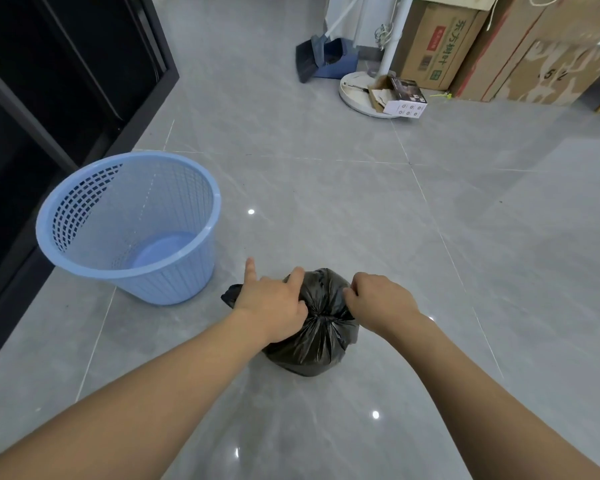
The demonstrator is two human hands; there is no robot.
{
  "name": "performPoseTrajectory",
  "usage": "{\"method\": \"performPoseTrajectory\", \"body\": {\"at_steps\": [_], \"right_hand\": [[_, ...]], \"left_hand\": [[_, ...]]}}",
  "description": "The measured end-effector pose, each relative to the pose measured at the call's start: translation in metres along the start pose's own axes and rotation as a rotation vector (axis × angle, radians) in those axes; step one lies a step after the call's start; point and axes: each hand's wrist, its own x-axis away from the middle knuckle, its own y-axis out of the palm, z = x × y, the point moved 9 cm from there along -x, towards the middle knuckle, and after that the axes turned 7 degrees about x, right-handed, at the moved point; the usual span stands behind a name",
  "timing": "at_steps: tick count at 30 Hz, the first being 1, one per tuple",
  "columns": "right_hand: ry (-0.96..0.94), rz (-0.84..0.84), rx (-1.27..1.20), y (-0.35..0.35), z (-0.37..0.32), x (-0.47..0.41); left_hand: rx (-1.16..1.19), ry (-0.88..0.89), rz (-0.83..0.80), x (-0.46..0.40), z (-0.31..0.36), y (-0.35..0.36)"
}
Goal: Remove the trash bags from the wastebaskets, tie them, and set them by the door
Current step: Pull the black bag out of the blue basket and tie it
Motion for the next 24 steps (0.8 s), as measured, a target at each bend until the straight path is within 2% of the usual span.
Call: {"method": "performPoseTrajectory", "body": {"at_steps": [4, 6, 8, 11, 13, 15, 17, 21, 24], "right_hand": [[0.034, -0.098, 0.026, 0.004, 0.000, 0.000], [0.040, -0.134, 0.037, 0.006, 0.002, 0.001], [0.034, -0.228, 0.019, 0.013, 0.005, 0.004], [0.007, -0.434, -0.154, 0.029, 0.010, 0.011], [0.014, -0.576, -0.353, 0.040, 0.014, 0.020], [0.031, -0.735, -0.663, 0.050, 0.013, 0.029], [0.066, -0.816, -0.965, 0.055, 0.011, 0.032], [0.221, -0.802, -1.556, 0.059, 0.011, 0.028], [0.327, -0.685, -1.951, 0.053, 0.015, 0.021]], "left_hand": [[0.081, -0.032, -0.196, 0.006, -0.001, 0.020], [0.156, -0.076, -0.238, 0.006, -0.006, 0.024], [0.203, -0.072, -0.185, 0.004, -0.009, 0.018], [0.195, -0.018, -0.037, 0.000, -0.017, 0.000], [0.145, -0.003, 0.042, 0.003, -0.023, -0.012], [0.034, 0.001, 0.116, 0.006, -0.029, -0.021], [-0.053, 0.006, 0.120, 0.009, -0.034, -0.024], [-0.009, 0.156, 0.096, 0.019, -0.024, -0.027], [0.025, 0.274, 0.129, 0.028, -0.011, -0.027]]}}
